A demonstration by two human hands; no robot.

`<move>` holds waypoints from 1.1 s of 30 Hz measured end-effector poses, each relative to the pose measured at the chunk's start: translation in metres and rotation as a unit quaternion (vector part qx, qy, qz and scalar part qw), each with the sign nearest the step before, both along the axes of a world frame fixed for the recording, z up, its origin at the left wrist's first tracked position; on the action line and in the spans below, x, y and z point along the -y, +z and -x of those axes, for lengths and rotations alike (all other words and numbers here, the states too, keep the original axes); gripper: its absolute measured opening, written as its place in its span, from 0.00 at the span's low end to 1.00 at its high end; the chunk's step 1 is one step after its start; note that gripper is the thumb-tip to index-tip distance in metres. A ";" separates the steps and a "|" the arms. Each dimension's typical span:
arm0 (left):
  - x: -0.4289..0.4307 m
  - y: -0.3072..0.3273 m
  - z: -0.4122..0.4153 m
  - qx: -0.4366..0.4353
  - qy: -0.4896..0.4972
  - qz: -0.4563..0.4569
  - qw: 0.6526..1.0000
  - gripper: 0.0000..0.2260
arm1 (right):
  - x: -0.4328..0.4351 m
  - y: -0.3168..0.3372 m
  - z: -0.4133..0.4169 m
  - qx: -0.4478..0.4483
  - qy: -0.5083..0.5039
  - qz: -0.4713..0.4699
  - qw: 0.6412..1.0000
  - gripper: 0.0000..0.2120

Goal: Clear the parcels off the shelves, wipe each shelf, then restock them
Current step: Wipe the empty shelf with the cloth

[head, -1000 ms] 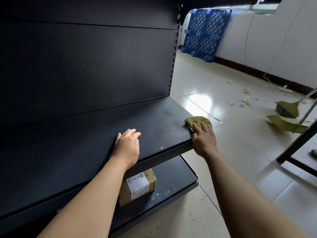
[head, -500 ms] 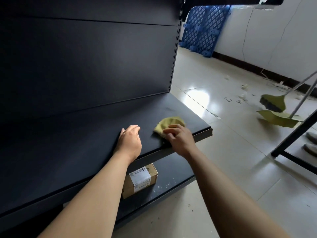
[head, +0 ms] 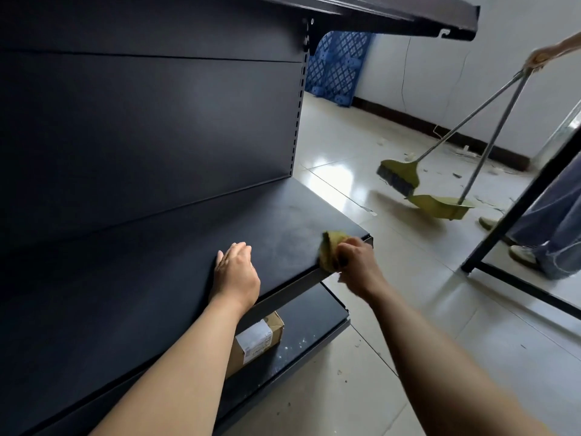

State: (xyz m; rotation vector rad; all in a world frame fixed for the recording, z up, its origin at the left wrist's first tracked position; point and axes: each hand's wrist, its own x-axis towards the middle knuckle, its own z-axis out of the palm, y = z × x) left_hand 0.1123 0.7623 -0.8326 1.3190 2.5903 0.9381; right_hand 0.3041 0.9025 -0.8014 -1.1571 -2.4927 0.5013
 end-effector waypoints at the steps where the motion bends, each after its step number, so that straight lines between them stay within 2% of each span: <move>1: 0.000 0.000 -0.001 -0.004 0.001 0.001 1.000 0.20 | -0.010 0.001 -0.003 -0.021 -0.057 0.026 0.998 0.09; 3: -0.002 0.000 0.000 -0.015 0.002 0.002 1.000 0.19 | -0.029 0.004 -0.008 -0.054 -0.158 0.056 0.984 0.10; 5: -0.003 0.001 0.001 -0.024 0.007 0.013 1.000 0.19 | -0.036 0.008 -0.005 -0.068 -0.190 0.013 0.979 0.12; 6: -0.004 0.003 0.002 -0.025 0.011 0.020 0.999 0.19 | -0.032 0.011 0.001 -0.102 -0.172 0.007 0.980 0.13; 8: -0.009 0.009 0.004 -0.019 0.026 0.041 0.999 0.18 | -0.017 0.012 0.019 -0.141 -0.068 -0.005 0.988 0.13; 9: -0.012 0.013 0.006 -0.014 0.038 0.056 0.998 0.17 | -0.010 0.007 0.031 -0.121 0.000 -0.025 0.992 0.12; 11: -0.021 0.019 0.010 -0.015 0.055 0.081 0.995 0.16 | -0.003 -0.008 0.057 -0.004 0.118 -0.068 0.991 0.12; 13: -0.028 0.018 0.016 -0.038 0.059 0.101 0.992 0.16 | -0.015 -0.019 0.079 0.093 0.150 -0.078 0.981 0.18; 17: -0.036 0.008 0.029 -0.062 0.056 0.098 0.992 0.17 | -0.073 -0.027 0.095 0.153 0.119 -0.094 0.977 0.23; 20: -0.038 0.004 0.037 -0.081 0.045 0.089 0.992 0.18 | -0.112 -0.022 0.090 0.186 0.045 -0.070 0.979 0.24; 23: -0.038 -0.001 0.040 -0.088 0.047 0.066 0.993 0.18 | -0.133 -0.011 0.086 0.147 -0.046 -0.018 0.988 0.26; 25: -0.038 -0.001 0.041 -0.076 0.050 0.047 0.995 0.17 | -0.125 -0.008 0.098 0.084 -0.057 -0.061 0.993 0.24; 28: -0.039 0.001 0.042 -0.051 0.062 0.024 0.997 0.17 | -0.086 -0.015 0.137 0.001 0.106 -0.096 0.990 0.23; 30: -0.039 0.002 0.043 -0.040 0.070 0.018 0.997 0.18 | -0.065 -0.021 0.165 0.039 0.188 -0.095 0.977 0.20; 33: -0.040 0.002 0.045 -0.038 0.073 0.013 0.996 0.18 | -0.074 -0.019 0.197 0.118 0.239 -0.088 0.960 0.22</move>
